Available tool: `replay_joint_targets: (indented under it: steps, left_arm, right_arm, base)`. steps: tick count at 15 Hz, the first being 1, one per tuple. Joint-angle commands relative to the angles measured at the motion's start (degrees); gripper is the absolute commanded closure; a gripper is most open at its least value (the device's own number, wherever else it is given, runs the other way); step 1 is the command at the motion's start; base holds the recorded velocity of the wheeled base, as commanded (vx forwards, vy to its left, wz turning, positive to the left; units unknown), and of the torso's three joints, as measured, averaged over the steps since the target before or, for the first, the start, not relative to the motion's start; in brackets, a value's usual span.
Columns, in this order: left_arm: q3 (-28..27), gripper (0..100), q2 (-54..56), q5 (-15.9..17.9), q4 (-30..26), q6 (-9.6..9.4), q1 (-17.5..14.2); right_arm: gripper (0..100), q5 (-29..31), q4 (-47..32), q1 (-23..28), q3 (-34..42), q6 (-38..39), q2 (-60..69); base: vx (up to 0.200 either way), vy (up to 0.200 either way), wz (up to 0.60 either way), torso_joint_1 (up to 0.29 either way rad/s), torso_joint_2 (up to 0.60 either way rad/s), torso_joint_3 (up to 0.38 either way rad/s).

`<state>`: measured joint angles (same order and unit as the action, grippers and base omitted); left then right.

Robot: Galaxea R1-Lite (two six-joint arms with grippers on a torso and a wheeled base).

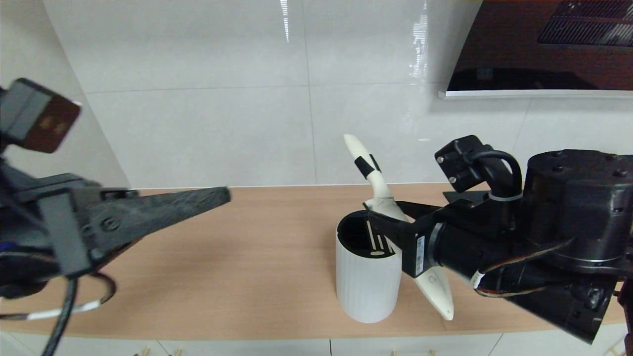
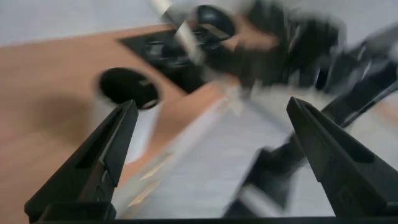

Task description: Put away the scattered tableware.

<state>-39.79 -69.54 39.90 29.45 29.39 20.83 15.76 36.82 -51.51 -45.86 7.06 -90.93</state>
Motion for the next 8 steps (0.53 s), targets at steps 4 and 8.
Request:
replay_joint_targets:
  steps: [4, 8]
  left_arm:
    - [-1.69, 0, -24.6, -3.43, 25.92, 20.88, 7.38]
    - [-3.72, 0, -28.73, -10.28, 25.83, 20.71, 12.39]
  right_arm:
    - [100, 2.34, 0.36, -3.51, -2.65, 3.05, -5.05]
    - [100, 4.28, 0.45, -4.39, -2.39, 3.14, -4.7]
  base:
    - [0.0, 0.0, 0.0, 0.0, 0.0, 0.0]
    - [0.0, 0.0, 0.0, 0.0, 0.0, 0.0]
